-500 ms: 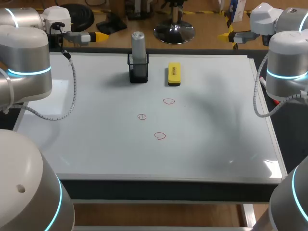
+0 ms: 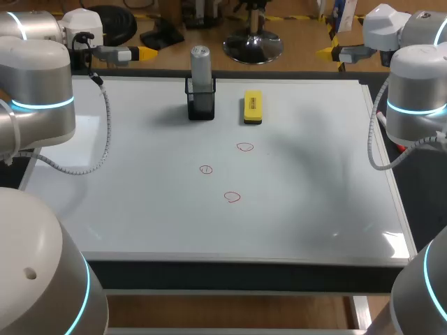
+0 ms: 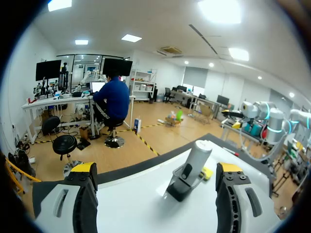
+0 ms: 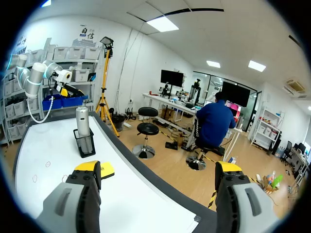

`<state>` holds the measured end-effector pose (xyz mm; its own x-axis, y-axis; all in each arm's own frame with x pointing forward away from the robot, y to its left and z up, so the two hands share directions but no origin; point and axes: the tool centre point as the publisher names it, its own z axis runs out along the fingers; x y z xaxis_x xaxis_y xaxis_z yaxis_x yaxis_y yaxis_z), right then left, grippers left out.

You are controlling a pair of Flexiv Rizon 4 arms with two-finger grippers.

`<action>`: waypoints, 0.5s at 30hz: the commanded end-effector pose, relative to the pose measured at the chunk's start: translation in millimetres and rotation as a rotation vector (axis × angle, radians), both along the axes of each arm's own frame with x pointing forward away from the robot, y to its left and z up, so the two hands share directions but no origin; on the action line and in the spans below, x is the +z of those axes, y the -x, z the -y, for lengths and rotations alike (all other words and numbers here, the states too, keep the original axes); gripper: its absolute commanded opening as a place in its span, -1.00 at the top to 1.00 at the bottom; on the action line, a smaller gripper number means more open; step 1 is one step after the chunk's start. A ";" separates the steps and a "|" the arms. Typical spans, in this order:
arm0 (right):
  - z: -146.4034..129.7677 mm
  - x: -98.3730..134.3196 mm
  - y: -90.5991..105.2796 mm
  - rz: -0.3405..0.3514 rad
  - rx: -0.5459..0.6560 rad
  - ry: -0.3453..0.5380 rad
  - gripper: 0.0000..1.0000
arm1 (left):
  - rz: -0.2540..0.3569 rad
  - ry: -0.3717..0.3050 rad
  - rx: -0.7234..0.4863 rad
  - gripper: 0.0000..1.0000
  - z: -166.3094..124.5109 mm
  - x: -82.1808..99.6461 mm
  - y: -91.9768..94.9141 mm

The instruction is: Pick up the inspection probe, press it on each red-marked spot on the whiteboard one by one, put down the probe, pick up the eraser, and wipe off all the red marks.

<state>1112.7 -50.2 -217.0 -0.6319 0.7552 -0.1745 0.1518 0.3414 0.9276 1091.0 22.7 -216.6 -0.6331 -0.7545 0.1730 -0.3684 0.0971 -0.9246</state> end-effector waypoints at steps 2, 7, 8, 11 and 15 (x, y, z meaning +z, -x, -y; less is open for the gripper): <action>0.2 -0.3 -0.3 0.000 0.001 0.000 -1.00 | 0.000 0.000 0.000 -1.00 -0.1 -0.2 0.0; 0.2 -0.3 -0.3 0.000 0.001 0.000 -1.00 | 0.009 -0.038 -0.074 -1.00 16.4 0.9 -5.0; 0.2 -0.3 -0.3 0.000 0.001 0.000 -1.00 | 0.015 -0.029 -0.088 -1.00 18.7 1.1 -5.9; 0.2 -0.3 -0.3 0.000 0.001 0.000 -1.00 | 0.032 -0.040 -0.155 -1.00 29.6 2.6 -9.1; 0.2 -0.3 -0.3 0.000 0.001 0.000 -1.00 | 0.065 -0.045 -0.292 -1.00 47.4 4.9 -10.6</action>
